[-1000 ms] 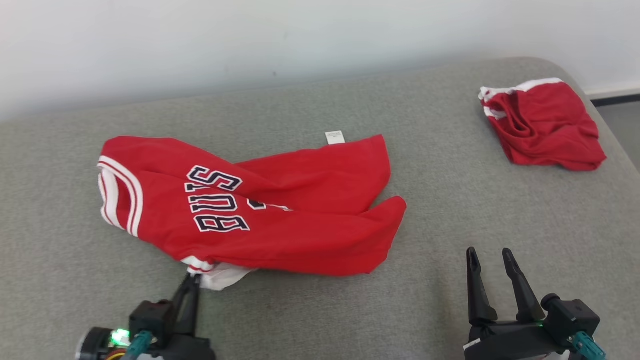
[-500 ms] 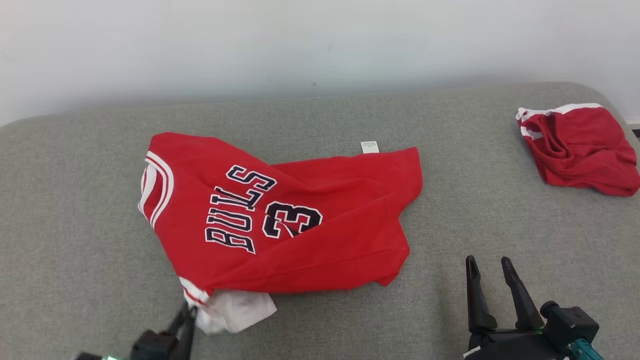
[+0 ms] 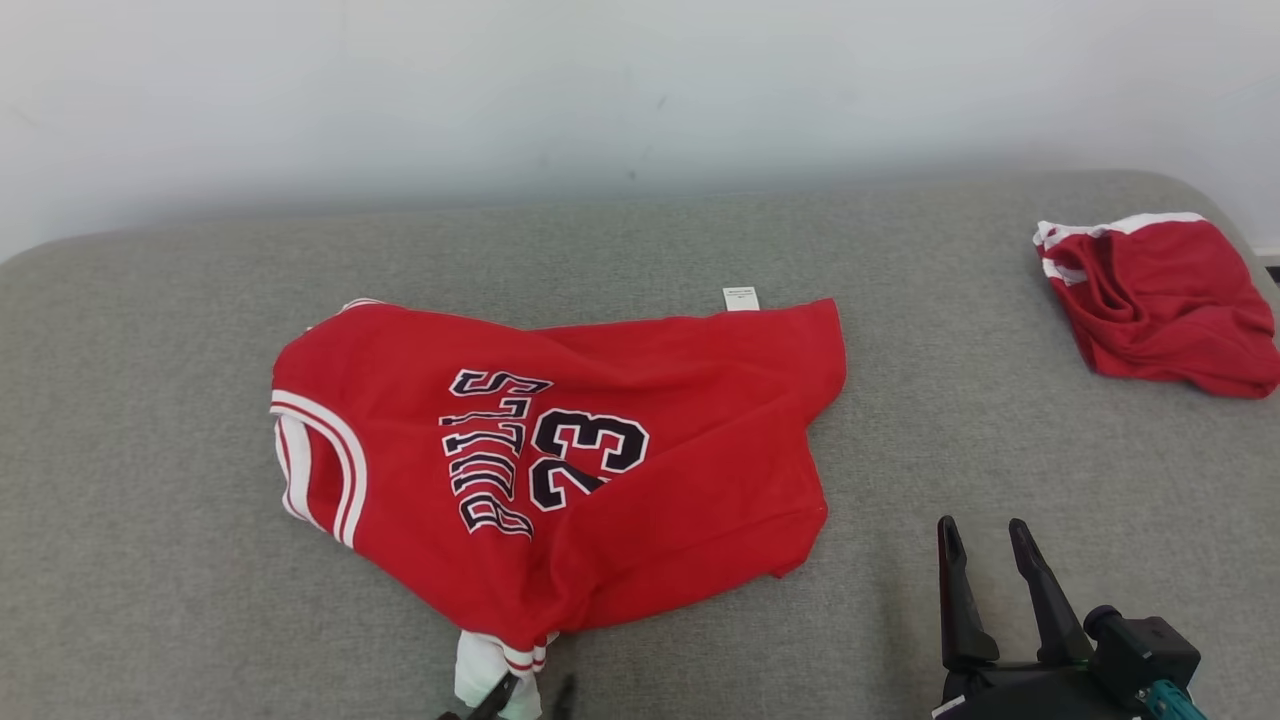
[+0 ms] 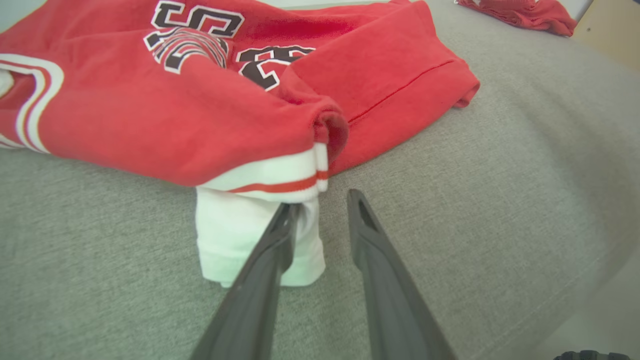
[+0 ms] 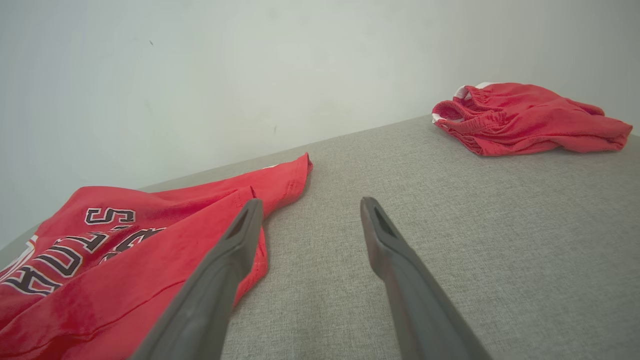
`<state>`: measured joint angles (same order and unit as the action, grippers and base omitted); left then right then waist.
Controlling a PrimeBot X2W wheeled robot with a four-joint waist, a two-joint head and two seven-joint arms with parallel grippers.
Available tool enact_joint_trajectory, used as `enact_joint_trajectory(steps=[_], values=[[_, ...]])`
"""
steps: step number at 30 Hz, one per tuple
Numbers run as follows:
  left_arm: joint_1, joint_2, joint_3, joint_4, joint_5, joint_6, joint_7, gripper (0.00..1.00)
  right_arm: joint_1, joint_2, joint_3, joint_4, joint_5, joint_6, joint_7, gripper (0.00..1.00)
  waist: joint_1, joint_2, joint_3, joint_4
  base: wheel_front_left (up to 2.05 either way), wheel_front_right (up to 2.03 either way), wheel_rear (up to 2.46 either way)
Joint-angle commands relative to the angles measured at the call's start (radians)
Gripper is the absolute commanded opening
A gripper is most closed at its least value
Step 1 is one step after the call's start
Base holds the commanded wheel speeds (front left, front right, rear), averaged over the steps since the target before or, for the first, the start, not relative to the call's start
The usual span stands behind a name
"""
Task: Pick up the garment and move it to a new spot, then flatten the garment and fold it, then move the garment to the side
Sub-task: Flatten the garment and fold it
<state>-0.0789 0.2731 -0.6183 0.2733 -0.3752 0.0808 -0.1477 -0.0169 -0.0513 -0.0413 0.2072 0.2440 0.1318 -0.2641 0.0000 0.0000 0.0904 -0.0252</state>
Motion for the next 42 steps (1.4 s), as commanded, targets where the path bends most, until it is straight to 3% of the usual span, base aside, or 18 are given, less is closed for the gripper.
enact_joint_trajectory(steps=[1,7,18,25,30,42], values=[[-0.013,-0.011,-0.007,0.008,0.001,-0.008,-0.020,1.00,0.011,0.003,-0.003,-0.001,-0.006,-0.003,0.000,1.00,0.0000,0.0000,-0.005,0.014,0.00,0.00,0.00],[-0.018,-0.030,0.002,-0.044,-0.005,0.000,-0.074,1.00,0.017,0.003,-0.008,-0.006,-0.006,-0.003,0.001,1.00,0.0000,0.0000,-0.006,0.053,0.00,0.00,0.00],[0.022,0.034,0.088,-0.178,-0.014,0.045,-0.105,1.00,0.007,0.002,0.000,-0.001,-0.003,-0.003,0.000,1.00,0.0000,0.0000,0.003,0.059,0.00,0.00,0.00],[0.046,0.054,0.087,-0.169,-0.033,0.052,-0.045,1.00,0.007,0.002,-0.002,-0.006,-0.002,-0.003,0.001,1.00,0.0000,0.0000,0.013,0.048,0.00,0.00,0.00],[0.049,0.053,0.126,-0.182,-0.058,0.059,-0.077,1.00,0.003,0.003,-0.007,-0.005,0.001,-0.003,0.000,1.00,0.0000,0.0000,0.020,0.047,0.00,0.00,0.00],[-0.106,0.166,0.284,-0.014,-0.130,0.030,-0.066,1.00,-0.024,0.003,0.006,0.004,-0.008,-0.003,0.001,1.00,0.0000,0.0000,0.063,-0.021,0.00,0.00,0.00]])
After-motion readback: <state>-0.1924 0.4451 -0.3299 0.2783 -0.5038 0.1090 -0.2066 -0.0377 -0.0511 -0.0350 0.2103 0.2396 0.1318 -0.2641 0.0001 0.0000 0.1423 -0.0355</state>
